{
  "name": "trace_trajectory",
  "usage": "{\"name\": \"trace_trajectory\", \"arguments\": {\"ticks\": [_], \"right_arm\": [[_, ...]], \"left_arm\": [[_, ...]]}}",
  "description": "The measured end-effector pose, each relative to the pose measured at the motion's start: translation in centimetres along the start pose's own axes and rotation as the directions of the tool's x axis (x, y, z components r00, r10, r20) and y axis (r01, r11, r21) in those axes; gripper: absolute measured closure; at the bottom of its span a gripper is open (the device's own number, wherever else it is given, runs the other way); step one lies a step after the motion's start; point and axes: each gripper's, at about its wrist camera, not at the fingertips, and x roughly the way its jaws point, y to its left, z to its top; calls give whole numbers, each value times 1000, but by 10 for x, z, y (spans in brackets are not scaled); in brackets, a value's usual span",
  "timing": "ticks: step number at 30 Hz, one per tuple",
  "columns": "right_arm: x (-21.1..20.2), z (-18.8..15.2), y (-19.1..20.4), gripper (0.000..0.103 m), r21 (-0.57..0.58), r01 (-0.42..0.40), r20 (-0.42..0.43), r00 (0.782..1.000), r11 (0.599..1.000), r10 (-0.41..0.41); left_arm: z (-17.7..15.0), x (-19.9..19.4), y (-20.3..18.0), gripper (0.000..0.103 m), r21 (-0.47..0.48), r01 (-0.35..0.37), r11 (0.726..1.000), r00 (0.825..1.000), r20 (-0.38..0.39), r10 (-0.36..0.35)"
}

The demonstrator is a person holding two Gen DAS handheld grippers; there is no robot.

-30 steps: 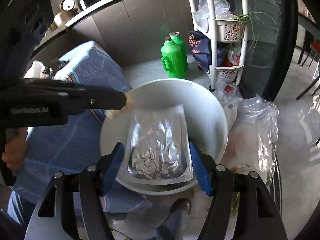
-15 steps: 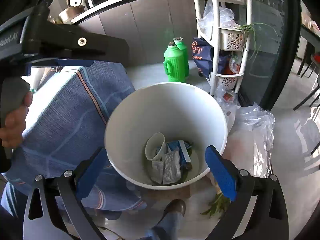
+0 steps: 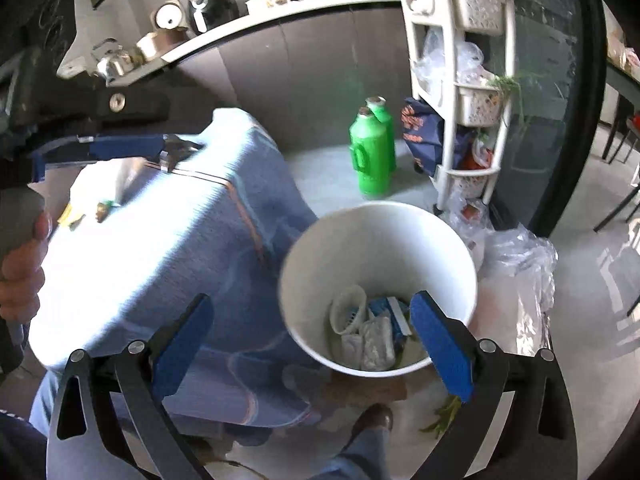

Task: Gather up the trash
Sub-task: 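Move both open tools back over the table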

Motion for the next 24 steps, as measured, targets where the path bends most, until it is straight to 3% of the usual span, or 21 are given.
{"name": "trace_trajectory", "arguments": {"ticks": [12,24], "right_arm": [[-21,15,81,8,-129,-71,36,996,989,76],[-10,31,173,8,-225,-163,-17,986,961,164]], "left_arm": [[-53,-95,76,4,-134,-105,985,992,49,113],[-115,-165,190,4,-319,-218,922,966,61,249]]}}
